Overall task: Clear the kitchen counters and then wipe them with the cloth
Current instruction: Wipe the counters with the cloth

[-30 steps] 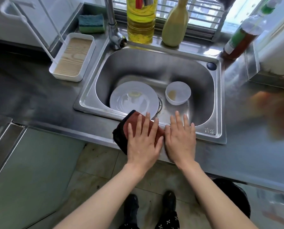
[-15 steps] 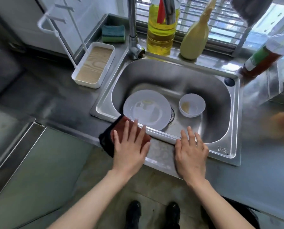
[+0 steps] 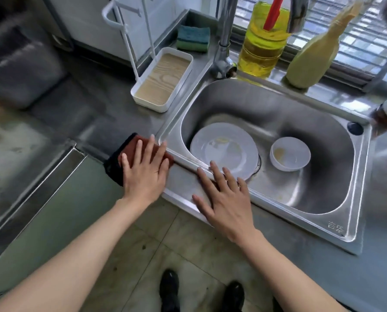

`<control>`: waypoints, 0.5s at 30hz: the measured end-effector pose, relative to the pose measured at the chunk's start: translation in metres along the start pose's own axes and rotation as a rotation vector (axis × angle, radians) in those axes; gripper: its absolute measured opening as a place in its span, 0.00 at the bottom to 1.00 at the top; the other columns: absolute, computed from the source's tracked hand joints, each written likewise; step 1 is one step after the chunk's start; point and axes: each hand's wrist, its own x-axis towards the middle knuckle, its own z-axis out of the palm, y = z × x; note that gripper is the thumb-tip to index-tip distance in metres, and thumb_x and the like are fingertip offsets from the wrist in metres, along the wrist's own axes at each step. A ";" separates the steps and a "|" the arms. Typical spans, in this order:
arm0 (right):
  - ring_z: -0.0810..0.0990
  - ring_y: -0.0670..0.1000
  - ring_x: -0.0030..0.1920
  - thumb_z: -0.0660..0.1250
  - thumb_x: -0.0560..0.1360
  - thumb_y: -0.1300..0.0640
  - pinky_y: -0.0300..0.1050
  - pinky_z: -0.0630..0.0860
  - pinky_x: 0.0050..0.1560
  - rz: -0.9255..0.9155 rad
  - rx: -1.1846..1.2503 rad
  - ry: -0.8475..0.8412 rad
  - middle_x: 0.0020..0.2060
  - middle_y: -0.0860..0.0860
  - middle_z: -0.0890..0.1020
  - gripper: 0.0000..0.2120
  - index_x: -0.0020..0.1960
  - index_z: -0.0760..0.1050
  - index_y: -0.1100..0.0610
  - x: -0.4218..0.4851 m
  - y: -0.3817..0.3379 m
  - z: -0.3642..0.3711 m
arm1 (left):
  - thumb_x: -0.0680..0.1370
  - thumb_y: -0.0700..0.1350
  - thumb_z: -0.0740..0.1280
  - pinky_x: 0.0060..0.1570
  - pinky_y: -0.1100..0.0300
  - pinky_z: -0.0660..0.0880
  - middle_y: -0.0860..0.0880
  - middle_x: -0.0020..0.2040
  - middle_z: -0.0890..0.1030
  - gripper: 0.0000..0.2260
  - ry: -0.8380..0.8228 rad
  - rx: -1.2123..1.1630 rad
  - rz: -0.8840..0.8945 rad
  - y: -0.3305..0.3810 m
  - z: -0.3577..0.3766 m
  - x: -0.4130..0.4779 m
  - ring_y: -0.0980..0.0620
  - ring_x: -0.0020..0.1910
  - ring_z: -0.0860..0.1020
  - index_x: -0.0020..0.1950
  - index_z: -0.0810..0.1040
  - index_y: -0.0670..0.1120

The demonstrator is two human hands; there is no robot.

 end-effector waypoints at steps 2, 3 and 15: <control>0.69 0.55 0.68 0.50 0.75 0.34 0.52 0.60 0.61 0.012 -0.001 0.012 0.72 0.49 0.65 0.28 0.72 0.62 0.43 -0.002 0.001 0.001 | 0.75 0.58 0.37 0.67 0.34 0.49 0.50 0.77 0.49 0.28 0.014 0.003 -0.008 -0.002 -0.002 0.003 0.45 0.76 0.49 0.76 0.50 0.55; 0.70 0.55 0.68 0.50 0.75 0.34 0.51 0.60 0.61 0.015 0.000 0.013 0.72 0.48 0.65 0.28 0.72 0.62 0.43 -0.003 0.002 0.000 | 0.76 0.58 0.38 0.66 0.33 0.50 0.49 0.77 0.51 0.28 0.018 0.006 0.000 -0.001 -0.001 0.003 0.44 0.75 0.51 0.75 0.52 0.54; 0.67 0.53 0.69 0.48 0.75 0.34 0.48 0.58 0.64 0.059 0.025 -0.045 0.72 0.45 0.64 0.27 0.73 0.59 0.40 -0.004 -0.001 -0.006 | 0.76 0.60 0.35 0.70 0.41 0.47 0.54 0.75 0.44 0.26 -0.008 -0.003 0.149 -0.032 -0.005 0.017 0.51 0.76 0.47 0.73 0.40 0.55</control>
